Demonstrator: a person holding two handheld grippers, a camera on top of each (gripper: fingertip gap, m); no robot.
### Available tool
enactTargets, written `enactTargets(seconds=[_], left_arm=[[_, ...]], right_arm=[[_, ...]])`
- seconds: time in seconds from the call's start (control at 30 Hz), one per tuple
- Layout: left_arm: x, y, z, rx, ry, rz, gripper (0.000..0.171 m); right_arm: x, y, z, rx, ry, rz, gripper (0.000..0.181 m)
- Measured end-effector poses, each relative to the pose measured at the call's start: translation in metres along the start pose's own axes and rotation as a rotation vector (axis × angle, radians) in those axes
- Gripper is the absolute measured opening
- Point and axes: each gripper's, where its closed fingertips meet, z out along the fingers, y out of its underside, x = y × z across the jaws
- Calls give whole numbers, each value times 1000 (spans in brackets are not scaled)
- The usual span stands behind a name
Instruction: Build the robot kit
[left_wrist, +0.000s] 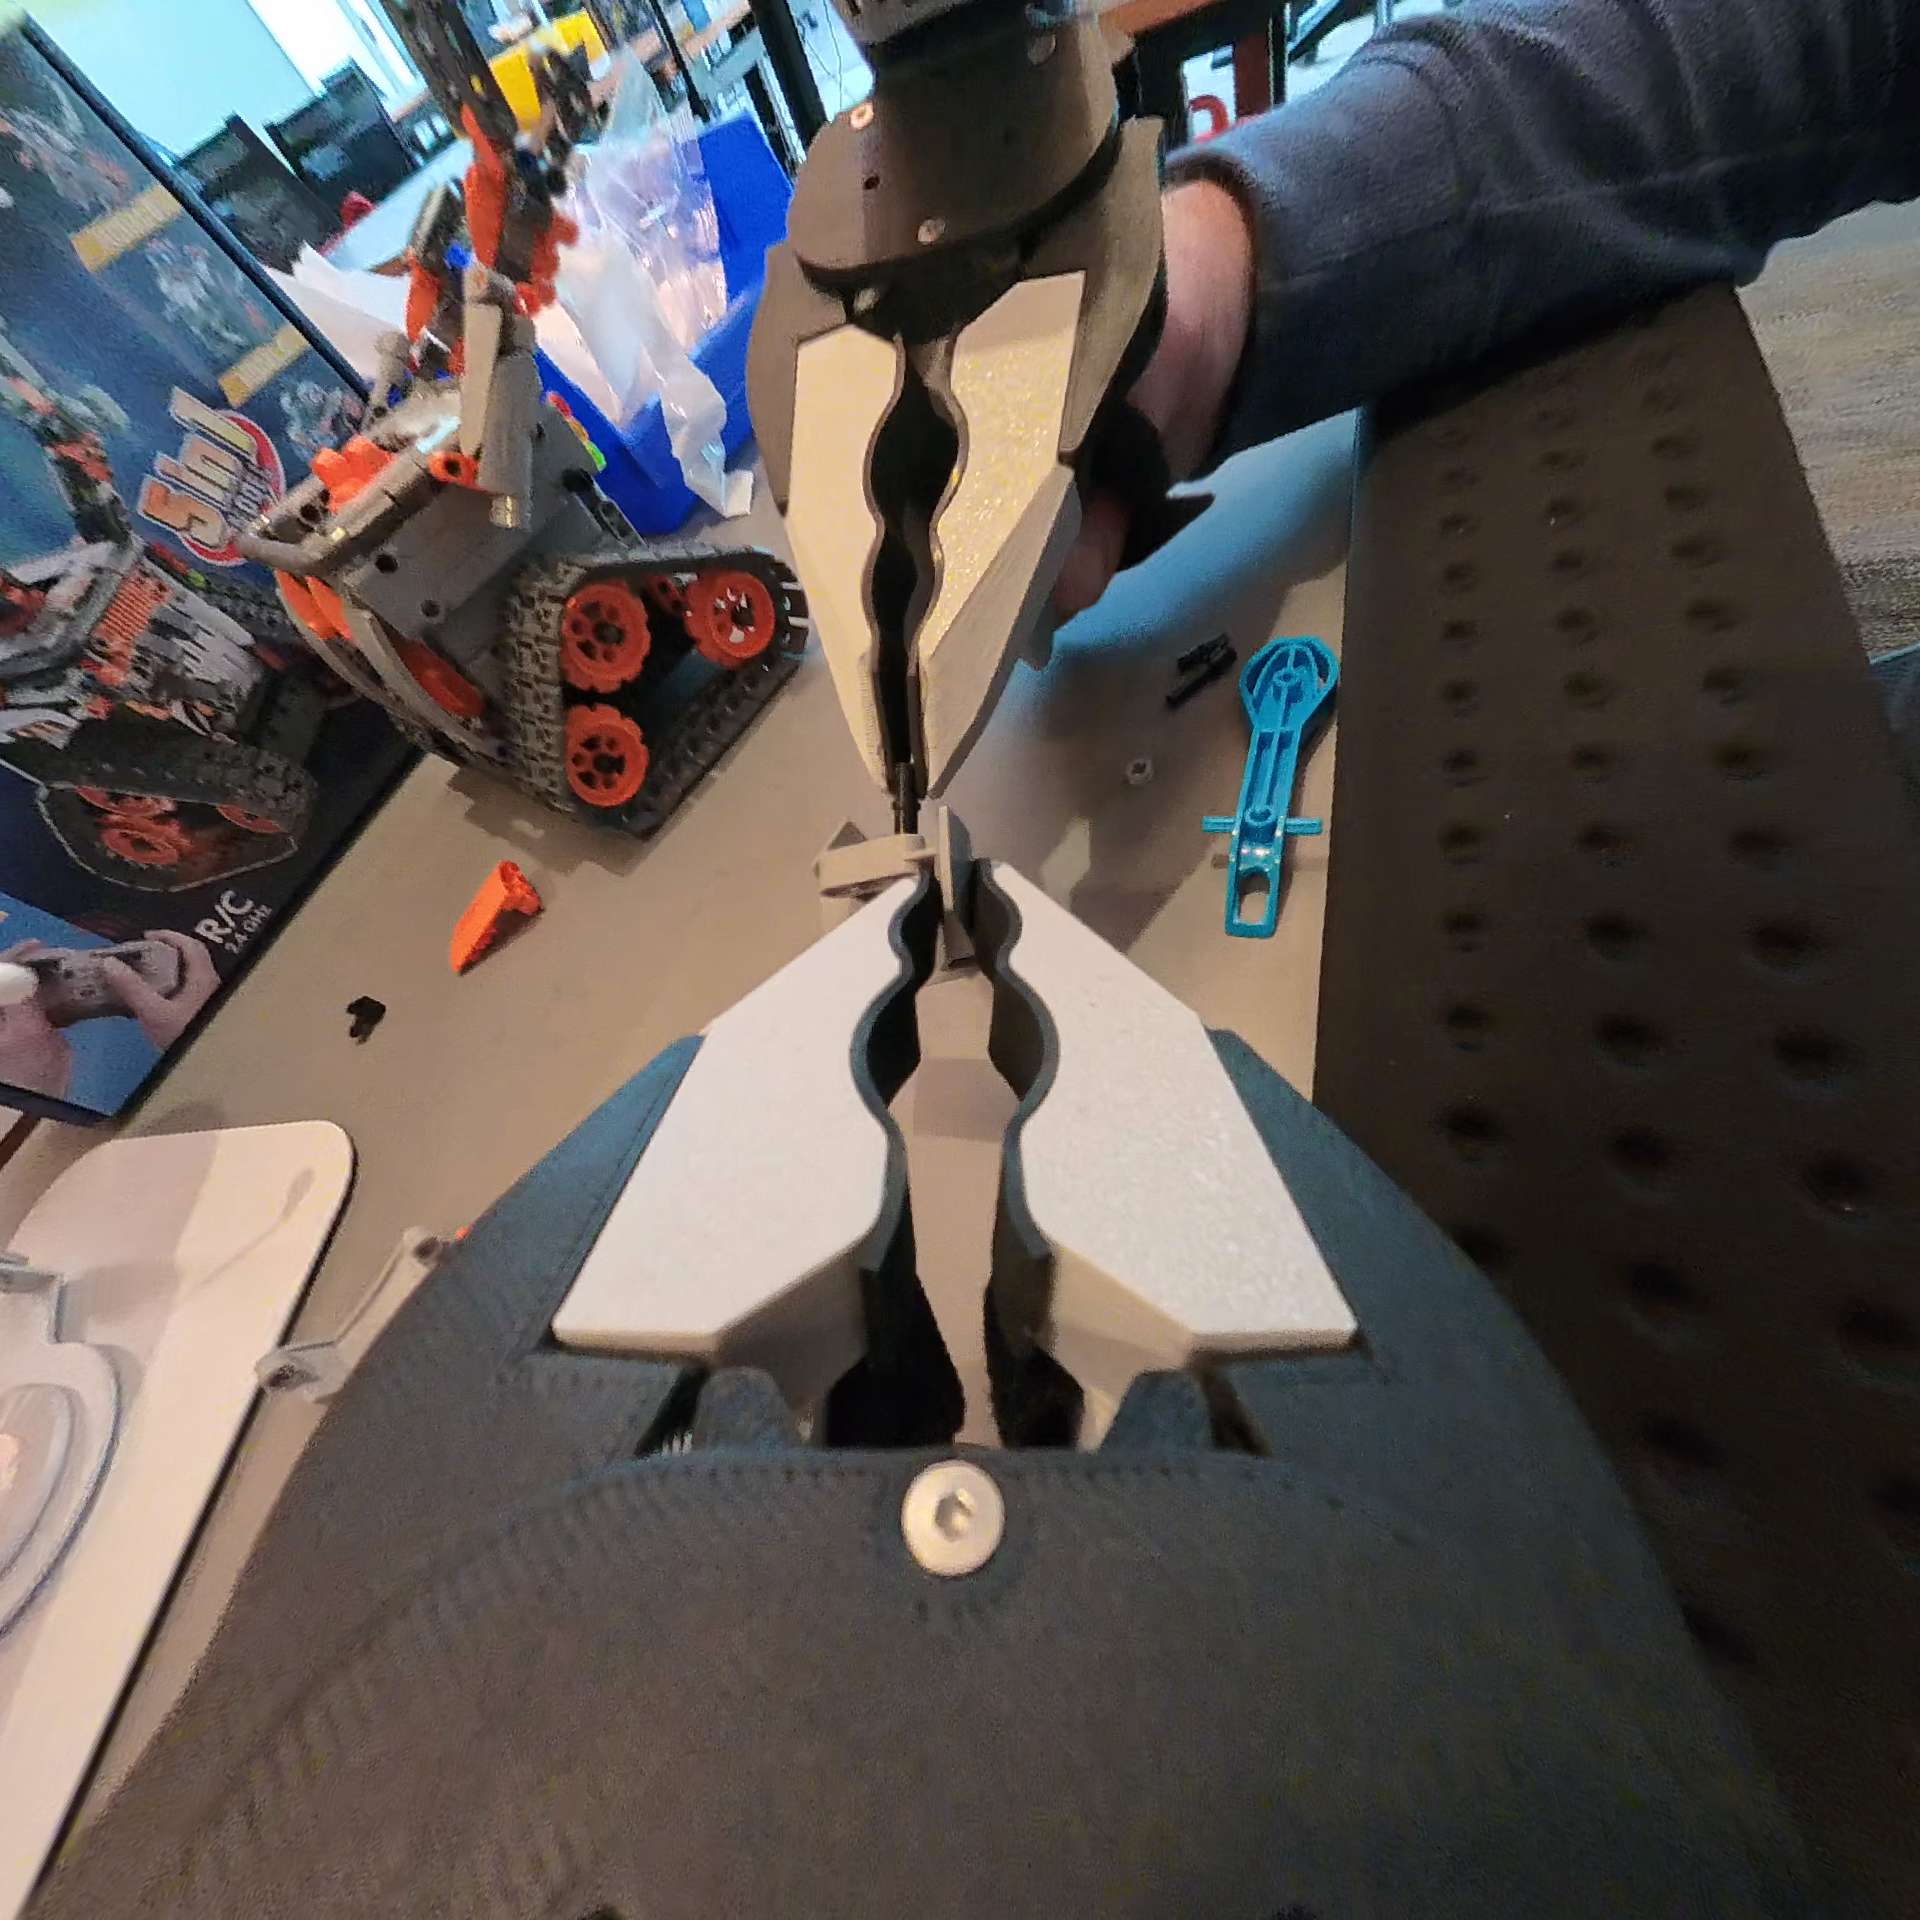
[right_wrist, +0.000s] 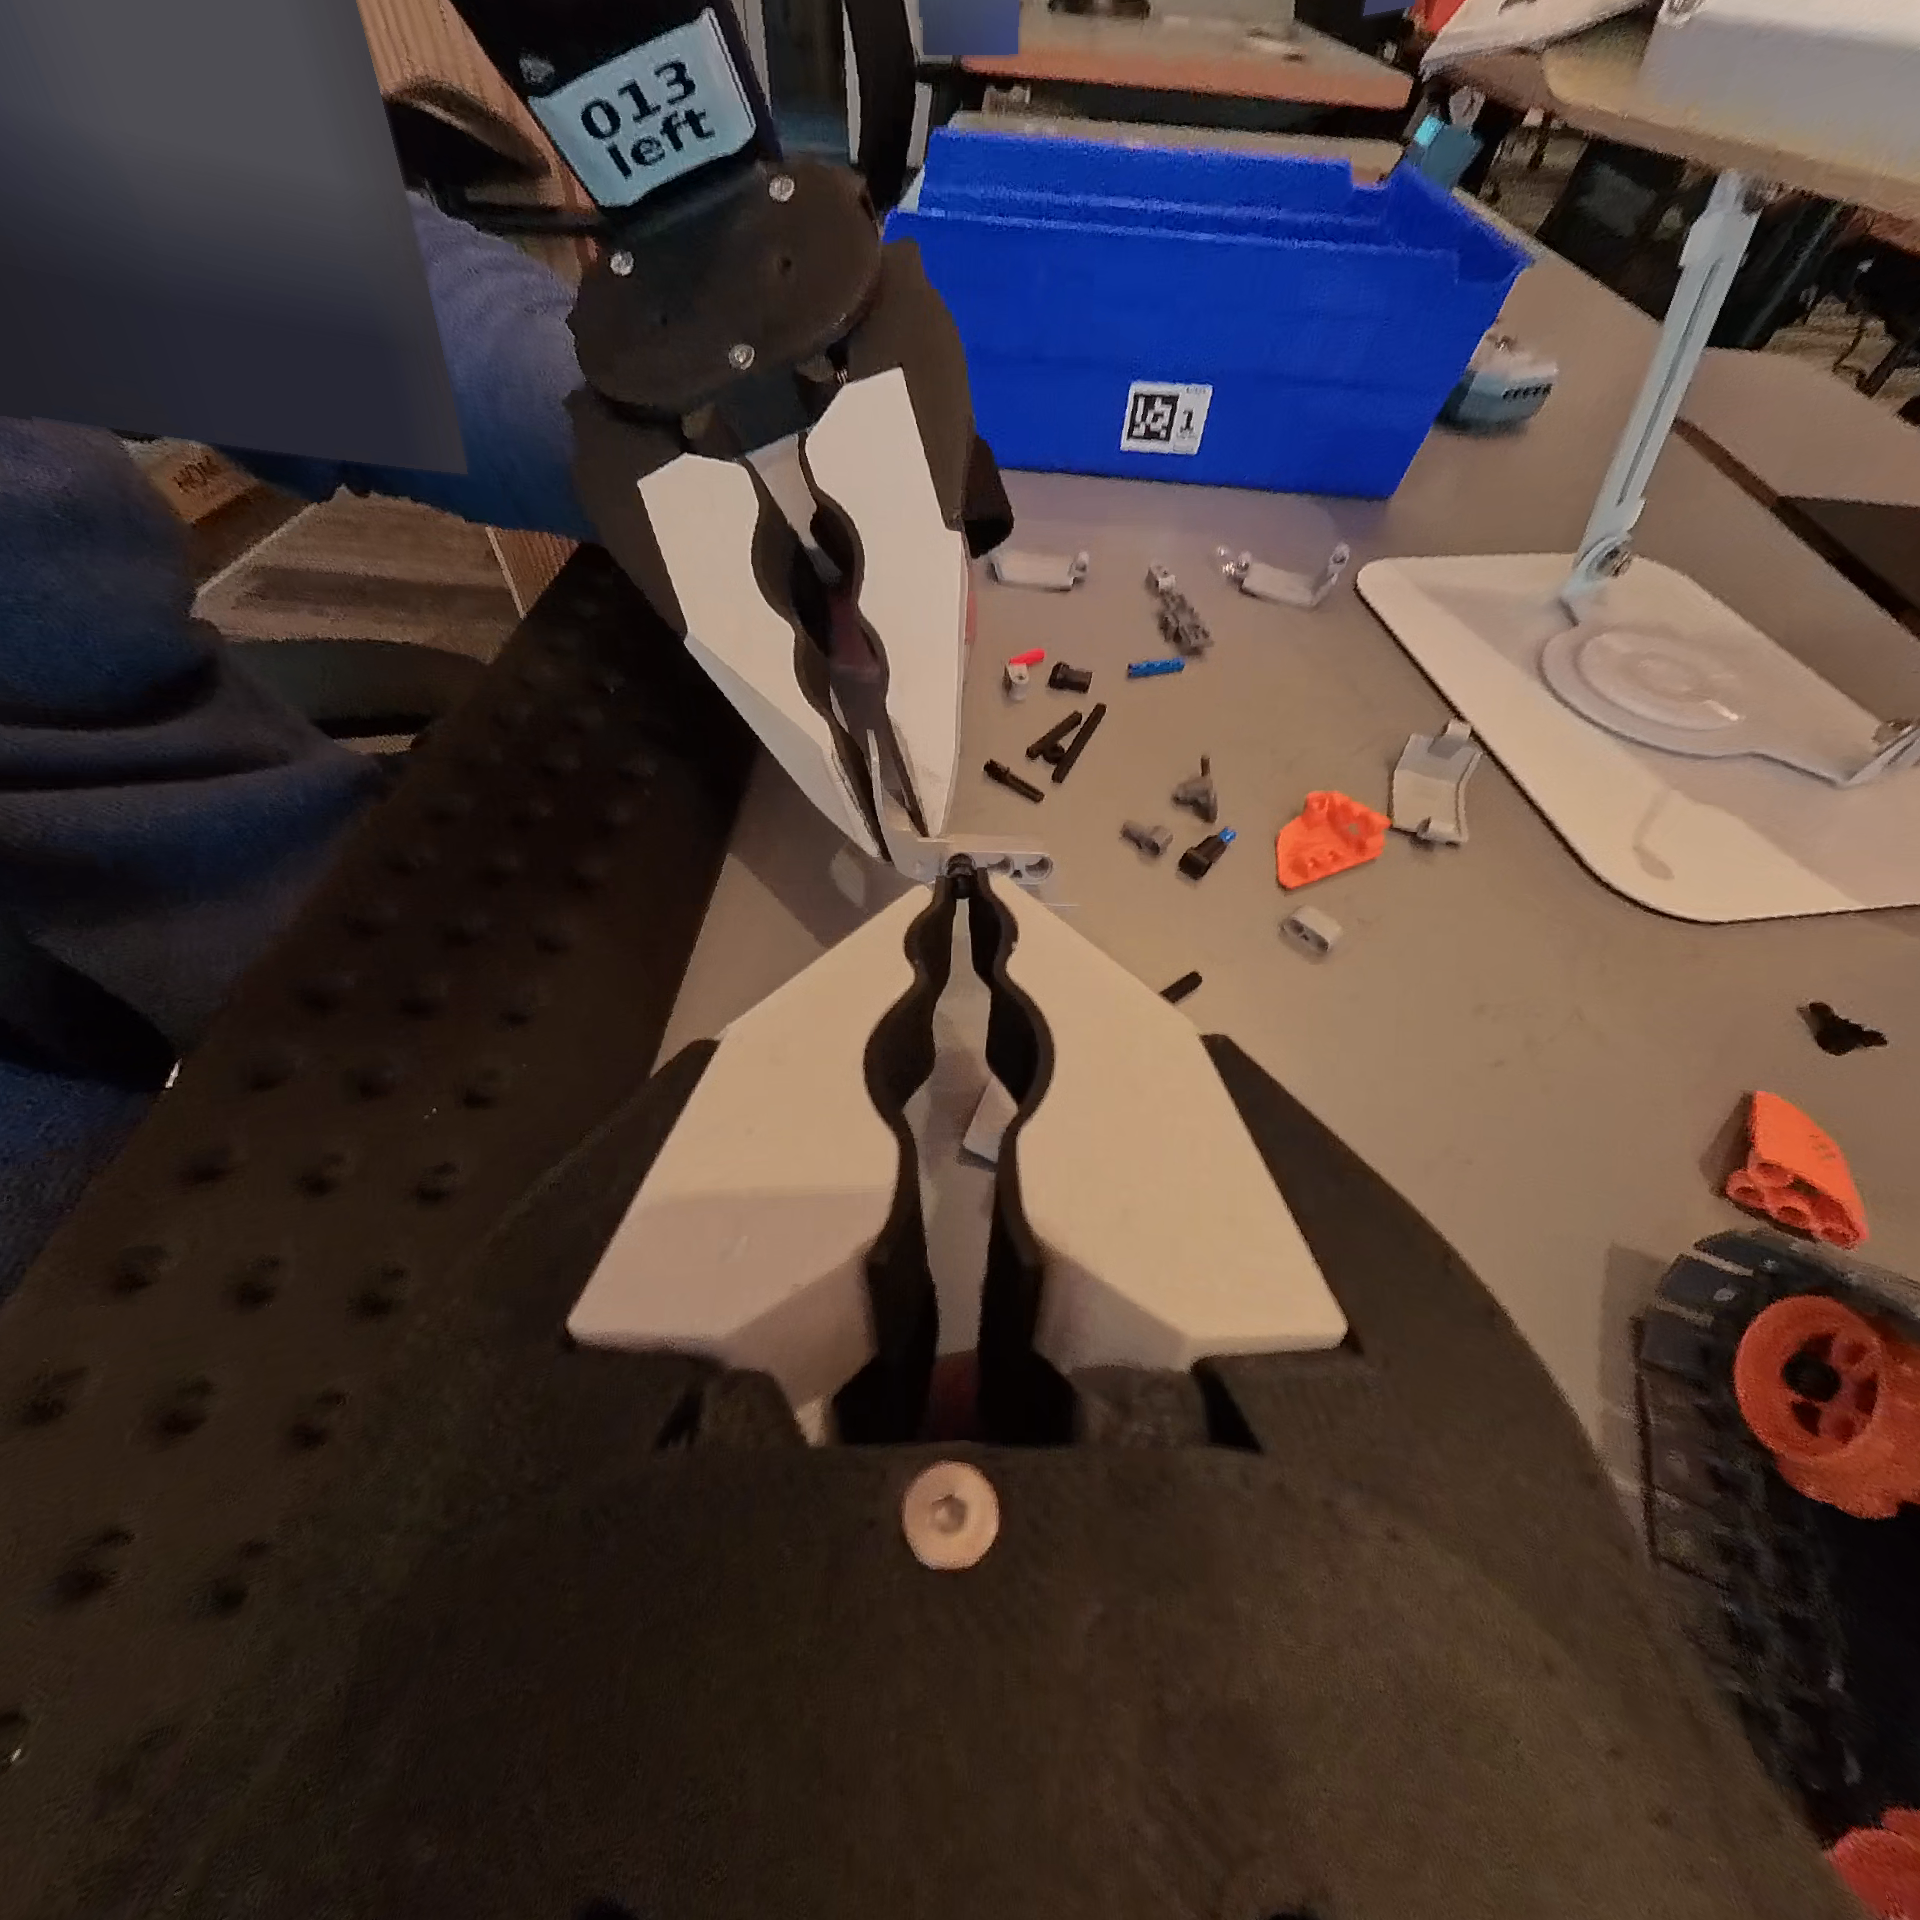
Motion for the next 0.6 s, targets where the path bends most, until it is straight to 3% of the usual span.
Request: enactTargets(seconds=[0.6], left_arm=[[-4,-33,-16,169,-78,80,3]], right_arm=[[-8,-31,-12,175,-15,-37,0]])
